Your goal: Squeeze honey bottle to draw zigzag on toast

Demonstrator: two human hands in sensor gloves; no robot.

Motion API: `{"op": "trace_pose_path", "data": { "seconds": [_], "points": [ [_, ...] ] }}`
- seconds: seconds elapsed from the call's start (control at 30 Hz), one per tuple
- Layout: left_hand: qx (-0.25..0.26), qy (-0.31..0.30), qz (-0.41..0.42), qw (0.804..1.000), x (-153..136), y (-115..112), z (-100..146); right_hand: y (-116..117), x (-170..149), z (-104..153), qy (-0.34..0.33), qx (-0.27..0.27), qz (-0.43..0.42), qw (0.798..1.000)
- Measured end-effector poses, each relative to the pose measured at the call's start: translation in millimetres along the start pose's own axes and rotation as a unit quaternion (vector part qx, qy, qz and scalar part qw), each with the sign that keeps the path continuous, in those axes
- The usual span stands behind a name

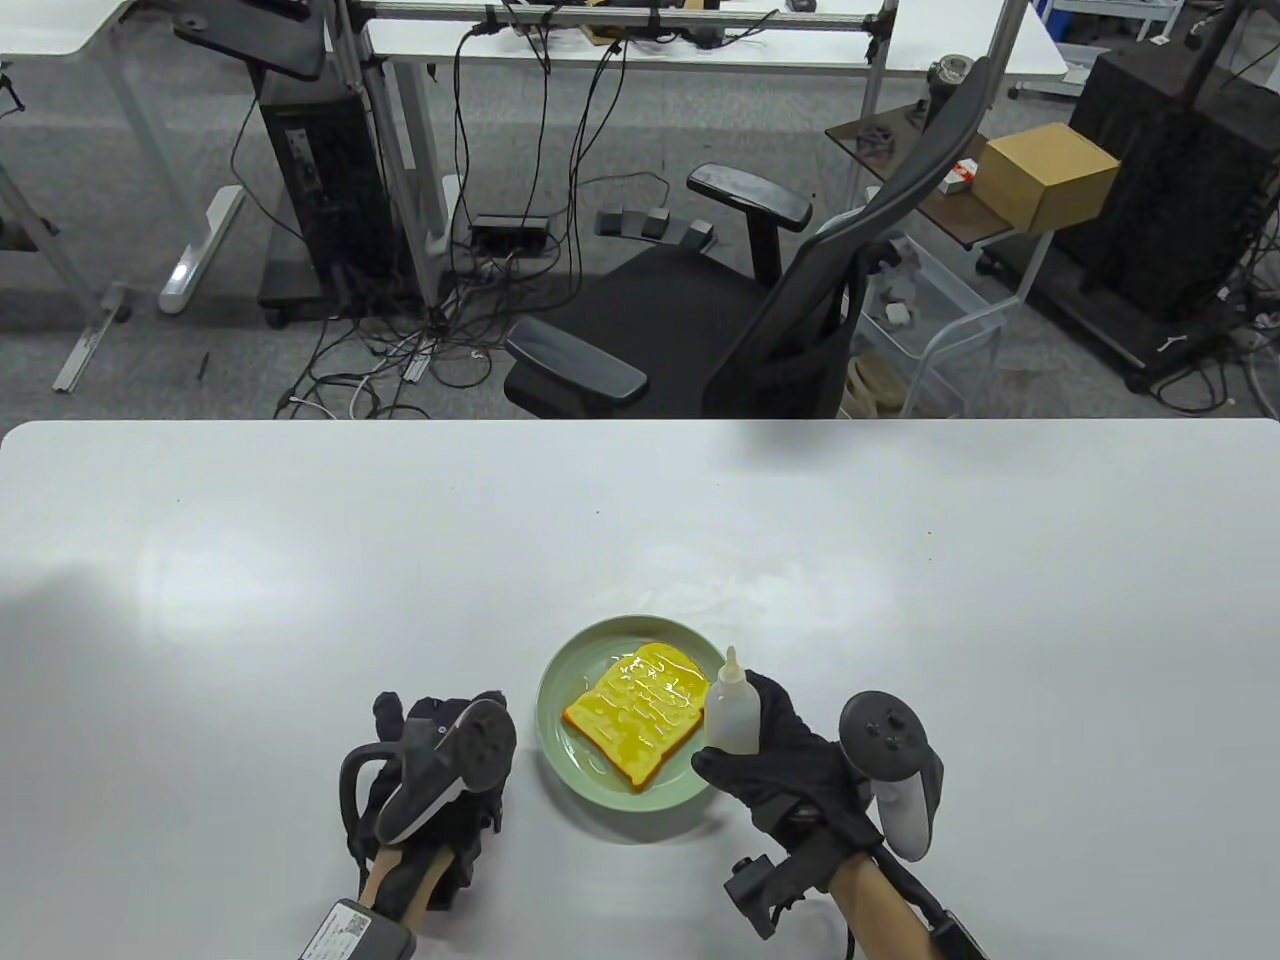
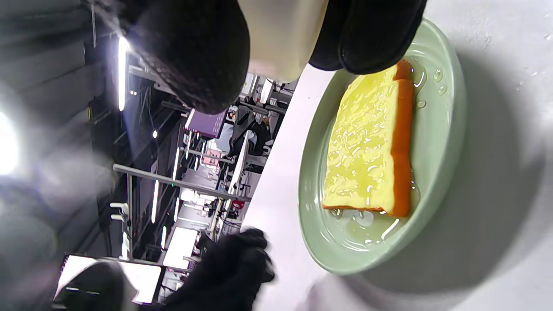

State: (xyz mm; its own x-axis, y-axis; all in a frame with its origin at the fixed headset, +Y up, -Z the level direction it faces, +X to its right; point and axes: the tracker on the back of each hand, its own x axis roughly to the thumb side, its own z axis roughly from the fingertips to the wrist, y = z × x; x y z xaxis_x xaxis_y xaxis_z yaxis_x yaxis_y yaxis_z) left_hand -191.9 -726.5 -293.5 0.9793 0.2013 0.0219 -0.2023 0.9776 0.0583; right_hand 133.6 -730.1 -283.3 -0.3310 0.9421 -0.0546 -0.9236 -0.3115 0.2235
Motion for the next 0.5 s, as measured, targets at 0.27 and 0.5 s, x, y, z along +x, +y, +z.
{"op": "trace_pose_path", "data": {
  "seconds": [0.27,0.5],
  "points": [
    [0.085,-0.112,0.201,0.969,34,47,22,19,9,4,-0.028,0.018,0.088,0.996],
    [0.080,-0.153,0.349,0.921,43,51,29,40,15,11,-0.058,0.032,0.180,0.981]
  ]
}}
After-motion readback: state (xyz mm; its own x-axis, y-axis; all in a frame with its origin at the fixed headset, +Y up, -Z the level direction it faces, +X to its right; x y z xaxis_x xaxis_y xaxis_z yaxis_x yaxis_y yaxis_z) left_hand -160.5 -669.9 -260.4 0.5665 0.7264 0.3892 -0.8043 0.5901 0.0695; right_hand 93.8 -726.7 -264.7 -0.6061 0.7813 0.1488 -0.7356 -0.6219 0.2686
